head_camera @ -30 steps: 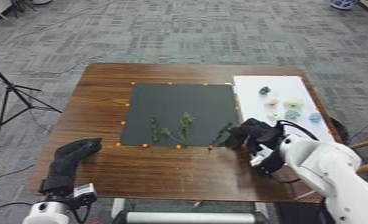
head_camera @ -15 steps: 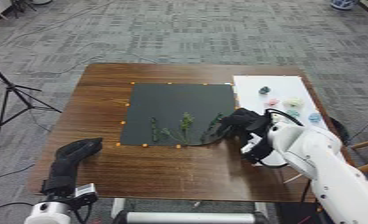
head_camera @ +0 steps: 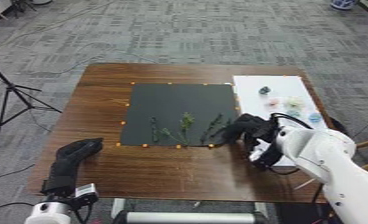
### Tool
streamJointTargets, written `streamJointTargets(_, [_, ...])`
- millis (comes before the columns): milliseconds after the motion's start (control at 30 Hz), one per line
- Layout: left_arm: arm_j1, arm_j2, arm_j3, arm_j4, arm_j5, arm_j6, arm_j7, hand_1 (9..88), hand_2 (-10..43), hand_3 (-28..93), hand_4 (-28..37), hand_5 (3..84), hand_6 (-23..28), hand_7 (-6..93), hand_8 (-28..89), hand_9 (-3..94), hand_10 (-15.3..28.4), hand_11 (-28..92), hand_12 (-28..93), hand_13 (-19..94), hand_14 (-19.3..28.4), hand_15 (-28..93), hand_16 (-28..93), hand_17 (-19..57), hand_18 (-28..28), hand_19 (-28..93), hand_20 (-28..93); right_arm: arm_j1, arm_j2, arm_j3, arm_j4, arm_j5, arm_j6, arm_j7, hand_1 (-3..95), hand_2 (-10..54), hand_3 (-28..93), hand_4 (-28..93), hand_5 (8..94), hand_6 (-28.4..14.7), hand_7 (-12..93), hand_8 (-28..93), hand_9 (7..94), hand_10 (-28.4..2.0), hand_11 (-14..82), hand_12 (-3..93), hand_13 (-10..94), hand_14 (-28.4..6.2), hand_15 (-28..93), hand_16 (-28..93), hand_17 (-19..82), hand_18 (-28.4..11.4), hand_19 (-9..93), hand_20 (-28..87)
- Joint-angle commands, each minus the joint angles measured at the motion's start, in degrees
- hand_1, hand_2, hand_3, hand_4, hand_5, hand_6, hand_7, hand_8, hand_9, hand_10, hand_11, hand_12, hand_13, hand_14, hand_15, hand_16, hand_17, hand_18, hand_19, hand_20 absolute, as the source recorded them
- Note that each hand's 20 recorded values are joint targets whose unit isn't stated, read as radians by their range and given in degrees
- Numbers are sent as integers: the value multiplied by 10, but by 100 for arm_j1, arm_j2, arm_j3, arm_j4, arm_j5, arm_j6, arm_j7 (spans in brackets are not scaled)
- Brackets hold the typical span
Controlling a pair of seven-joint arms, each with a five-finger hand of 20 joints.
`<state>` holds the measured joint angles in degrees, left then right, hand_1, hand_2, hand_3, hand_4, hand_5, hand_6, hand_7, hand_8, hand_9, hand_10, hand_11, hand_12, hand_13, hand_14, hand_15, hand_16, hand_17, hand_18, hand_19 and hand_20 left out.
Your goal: Arrange flowers
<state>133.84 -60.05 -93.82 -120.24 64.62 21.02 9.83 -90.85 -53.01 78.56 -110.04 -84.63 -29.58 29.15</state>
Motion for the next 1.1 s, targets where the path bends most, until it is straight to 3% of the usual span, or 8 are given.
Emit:
streamJointTargets(33, [92,-29,-5,-14,-29,-27,-25,361,-5,680,-177,545,7,225,-94,529,136,258,137,412,170,239,4,29,141,188,194,115,215,352,-328,27,-134,100,292,134,485,-90,664,-57,109,-46,727,-173,101,141,934,-53,527,341,662,-143,932,535])
streamJointTargets(400, [13,-34,55,27,-12,-74,-14,361,-7,680,-177,549,5,225,-95,528,137,257,138,412,170,238,4,28,142,190,194,372,-9,78,-330,7,7,-109,288,134,483,-85,671,-60,106,-43,760,-176,105,161,935,-52,530,343,663,-143,932,544])
streamJointTargets(667, [22,-59,21,39,-24,-122,-34,361,-8,680,-176,549,4,224,-94,528,136,256,139,412,170,237,4,27,143,191,194,-5,-209,-38,-76,-149,105,-324,291,134,480,-86,670,-59,106,-43,748,-172,101,158,932,-53,529,344,661,-144,932,545])
streamJointTargets(900, [76,-92,-3,12,-18,-118,-25,361,-7,680,-176,550,5,224,-94,528,137,257,139,411,170,237,5,27,143,190,194,-120,-337,-128,503,-207,157,-298,292,135,484,-87,668,-57,109,-43,741,-170,98,153,933,-52,530,342,662,-143,932,544])
streamJointTargets(1100, [55,-86,14,20,-20,-113,-21,361,-7,679,-175,550,5,223,-94,528,138,256,139,412,168,236,5,27,143,190,194,-15,-213,-36,538,-99,156,-247,292,136,489,-89,663,-56,111,-44,727,-168,96,146,934,-52,529,342,662,-144,932,544])
